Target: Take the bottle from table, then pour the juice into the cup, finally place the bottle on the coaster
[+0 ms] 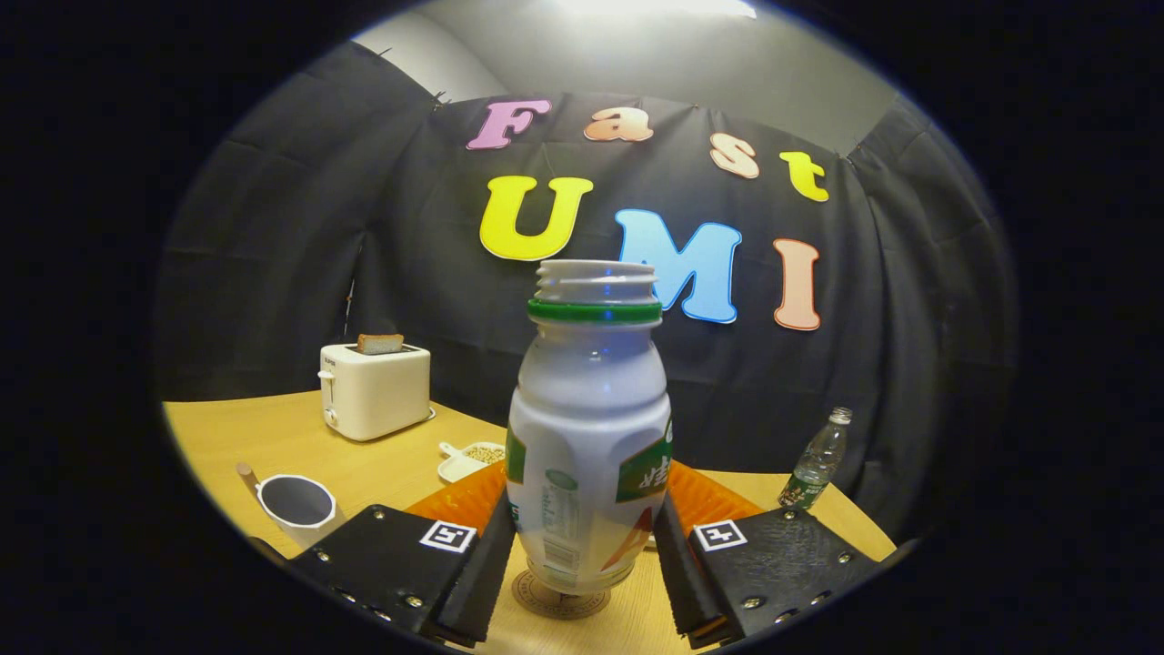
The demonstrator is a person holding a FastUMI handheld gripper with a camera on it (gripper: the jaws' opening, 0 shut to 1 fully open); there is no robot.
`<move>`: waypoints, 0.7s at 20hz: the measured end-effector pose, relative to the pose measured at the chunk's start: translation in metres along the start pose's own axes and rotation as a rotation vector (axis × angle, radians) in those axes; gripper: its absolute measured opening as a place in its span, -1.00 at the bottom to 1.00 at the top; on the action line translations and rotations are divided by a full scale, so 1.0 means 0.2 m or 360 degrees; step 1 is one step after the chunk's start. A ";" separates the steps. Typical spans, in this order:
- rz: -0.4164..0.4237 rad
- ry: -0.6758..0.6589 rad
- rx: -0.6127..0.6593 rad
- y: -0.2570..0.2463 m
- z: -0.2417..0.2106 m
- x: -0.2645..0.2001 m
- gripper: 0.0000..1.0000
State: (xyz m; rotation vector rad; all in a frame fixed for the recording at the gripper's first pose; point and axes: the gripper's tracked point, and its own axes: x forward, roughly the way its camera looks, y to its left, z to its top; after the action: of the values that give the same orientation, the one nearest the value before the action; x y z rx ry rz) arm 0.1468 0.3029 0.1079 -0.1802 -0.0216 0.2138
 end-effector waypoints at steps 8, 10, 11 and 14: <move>-0.0003 0.0097 0.0109 -0.01 -0.17 0.07 0.45; 0.0002 0.0144 0.0127 -0.02 -0.24 0.10 0.45; 0.0004 0.0165 0.0130 -0.02 -0.28 0.11 0.45; 0.0023 0.0204 0.0151 0.00 -0.34 0.14 0.45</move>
State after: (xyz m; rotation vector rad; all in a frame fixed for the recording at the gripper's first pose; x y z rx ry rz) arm 0.1771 0.2976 0.0404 -0.0995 0.1173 0.2165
